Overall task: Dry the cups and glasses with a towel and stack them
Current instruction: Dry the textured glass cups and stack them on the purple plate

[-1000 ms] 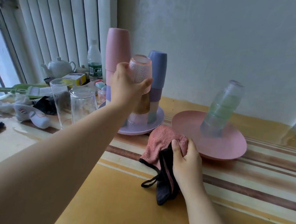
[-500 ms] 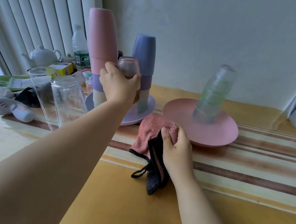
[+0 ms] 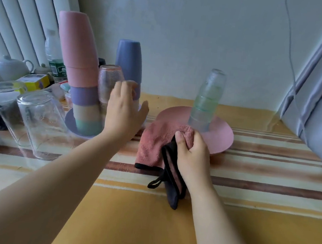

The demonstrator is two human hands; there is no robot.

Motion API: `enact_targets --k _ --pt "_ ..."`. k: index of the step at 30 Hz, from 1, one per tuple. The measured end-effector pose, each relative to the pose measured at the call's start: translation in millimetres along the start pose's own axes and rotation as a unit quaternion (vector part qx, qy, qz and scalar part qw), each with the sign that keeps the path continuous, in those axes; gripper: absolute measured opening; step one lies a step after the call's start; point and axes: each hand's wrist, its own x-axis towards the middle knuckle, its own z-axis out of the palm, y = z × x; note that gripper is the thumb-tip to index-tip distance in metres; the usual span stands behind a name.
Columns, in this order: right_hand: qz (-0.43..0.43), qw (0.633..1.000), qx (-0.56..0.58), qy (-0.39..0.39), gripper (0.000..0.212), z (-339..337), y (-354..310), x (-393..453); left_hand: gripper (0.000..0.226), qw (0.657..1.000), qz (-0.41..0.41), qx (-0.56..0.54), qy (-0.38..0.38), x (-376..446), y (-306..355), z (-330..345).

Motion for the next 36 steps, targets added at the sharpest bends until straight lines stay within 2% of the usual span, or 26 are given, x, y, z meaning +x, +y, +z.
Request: enact_targets --k 2,4,6,8,13,18,19,22,23,28,32,36 --pt "0.014 0.999 -0.002 0.03 0.023 -21.1 3.6 8.4 0.026 0.994 0.018 -0.016 -0.111 0.0 7.9 18.0" --pt "0.031 0.998 -0.007 0.052 0.018 -40.0 10.7 14.5 0.027 0.985 -0.026 -0.049 -0.164 6.2 15.9 39.2" --pt "0.058 0.997 0.003 0.06 0.014 -52.5 18.6 18.3 0.038 0.97 -0.086 -0.098 -0.203 15.6 25.4 60.4" --pt "0.083 0.994 0.021 0.065 0.015 -59.0 26.9 20.8 0.055 0.951 -0.112 -0.141 -0.251 27.5 35.2 83.3" --pt "0.108 0.991 0.051 0.063 0.021 -60.9 40.0 26.3 0.084 0.922 -0.145 -0.253 -0.254 61.6 63.1 135.3" --pt "0.102 0.991 0.064 0.05 0.021 -58.8 46.4 31.6 0.11 0.903 -0.157 -0.27 -0.296 78.4 72.4 171.1" --pt "0.101 0.992 0.066 0.048 0.02 -58.2 47.1 32.3 0.109 0.902 -0.158 -0.264 -0.304 78.1 71.8 175.0" --pt "0.1 0.992 0.062 0.042 0.019 -57.4 47.6 33.3 0.065 0.918 -0.14 -0.233 -0.29 74.4 70.4 180.8" --pt "0.099 0.992 0.059 0.042 0.019 -57.2 48.0 33.7 0.058 0.924 -0.134 -0.223 -0.28 73.5 70.5 180.5" --pt "0.092 0.993 0.059 0.045 0.018 -56.8 45.7 33.2 0.051 0.954 -0.073 -0.177 -0.229 69.1 71.8 172.5" --pt "0.089 0.993 0.056 0.052 0.016 -55.4 46.1 33.4 0.05 0.958 -0.061 -0.19 -0.208 68.2 70.8 169.5" --pt "0.082 0.994 0.052 0.053 0.017 -55.7 45.8 33.3 0.05 0.948 -0.085 -0.225 -0.208 68.8 71.7 166.9"
